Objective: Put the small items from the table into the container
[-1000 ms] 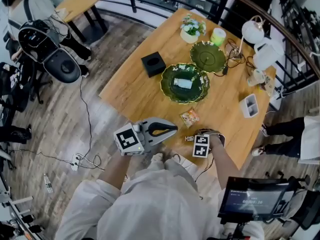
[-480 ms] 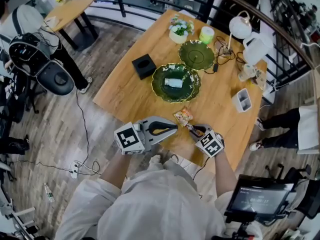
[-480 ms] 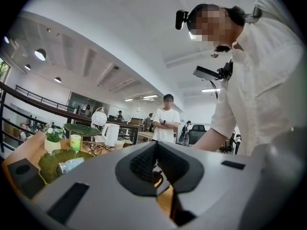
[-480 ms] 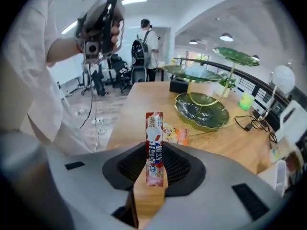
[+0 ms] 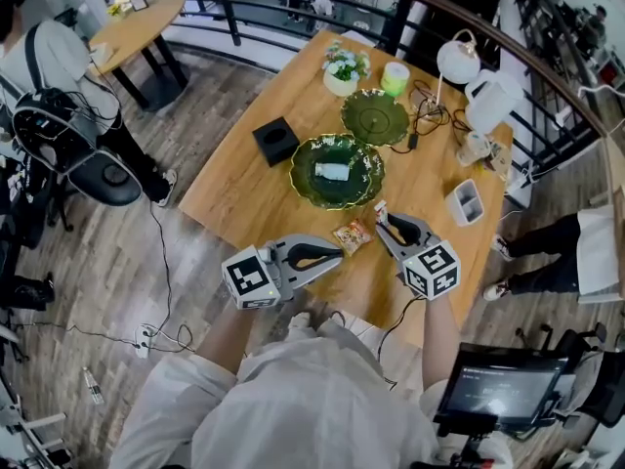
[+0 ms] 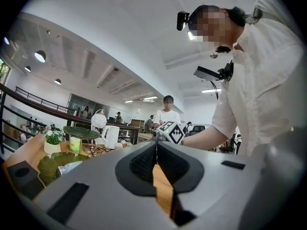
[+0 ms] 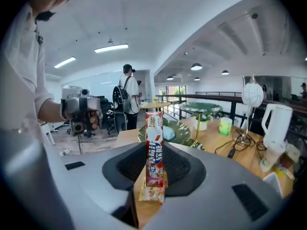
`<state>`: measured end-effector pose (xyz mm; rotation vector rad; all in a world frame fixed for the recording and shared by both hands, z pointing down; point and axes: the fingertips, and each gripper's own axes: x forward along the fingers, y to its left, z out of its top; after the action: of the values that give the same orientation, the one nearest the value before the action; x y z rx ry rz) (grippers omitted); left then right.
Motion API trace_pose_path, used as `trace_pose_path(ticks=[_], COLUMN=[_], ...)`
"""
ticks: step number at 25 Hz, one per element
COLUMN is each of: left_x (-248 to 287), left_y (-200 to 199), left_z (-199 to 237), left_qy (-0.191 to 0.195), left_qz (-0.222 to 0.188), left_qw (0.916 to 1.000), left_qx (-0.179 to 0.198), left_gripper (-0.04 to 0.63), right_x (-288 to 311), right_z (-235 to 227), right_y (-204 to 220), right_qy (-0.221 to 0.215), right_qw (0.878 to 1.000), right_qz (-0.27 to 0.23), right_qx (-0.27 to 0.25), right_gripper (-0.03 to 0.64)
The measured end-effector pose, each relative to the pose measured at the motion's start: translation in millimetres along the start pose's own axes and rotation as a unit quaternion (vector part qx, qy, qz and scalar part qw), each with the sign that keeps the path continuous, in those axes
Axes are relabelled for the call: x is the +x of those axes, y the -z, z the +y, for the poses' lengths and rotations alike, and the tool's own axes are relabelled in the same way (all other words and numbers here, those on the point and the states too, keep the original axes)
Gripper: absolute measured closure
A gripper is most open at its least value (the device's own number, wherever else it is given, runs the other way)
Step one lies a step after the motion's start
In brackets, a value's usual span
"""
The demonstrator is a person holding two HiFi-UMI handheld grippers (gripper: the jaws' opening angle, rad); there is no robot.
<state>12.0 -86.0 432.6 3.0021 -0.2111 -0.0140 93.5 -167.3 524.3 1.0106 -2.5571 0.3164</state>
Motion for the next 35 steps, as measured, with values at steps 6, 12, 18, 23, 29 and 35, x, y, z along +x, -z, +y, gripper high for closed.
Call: trace_pose_path(ticks=[6,12,18,23,29,35], left_x=[-4,-8,-14,-24,-27,-18], left_y=[-2,-3,3,2,5,3], left_z=[5,11,17,21,27,28], left_qy=[-0.013,-0.024,-0.041,-0.058,-0.069,-0.063], left_qz=[-0.004,-0.004,0.005,0.006,0.007,0.006], left_qw=[0.9999,0.9997,0.9991,0.9982,0.9975,0.998], left_qx=[0.003,0.0,-0.006,-0.008,-0.009,-0.008], left_gripper=[0.588,0.588,0.588,0.588,0.588,0.588], right_x=[3,57,111,129,135,136], right_z=[-47,-113,-145,-158,-161,-161], right_y=[-106,-154,-131,-118,-113,-110], right_qy=[0.044,0.125,0.127,0.119,0.109,0.112], right_qw=[0.988,0.945,0.899,0.884,0.882,0.884], right_qz=[-0.017,0.089,0.201,0.239,0.249,0.239], right_qx=[-0.148,-0.288,-0.367,-0.383,-0.384,-0.386], right_gripper=[0.509,0.508,0.508,0.509,0.509,0.506])
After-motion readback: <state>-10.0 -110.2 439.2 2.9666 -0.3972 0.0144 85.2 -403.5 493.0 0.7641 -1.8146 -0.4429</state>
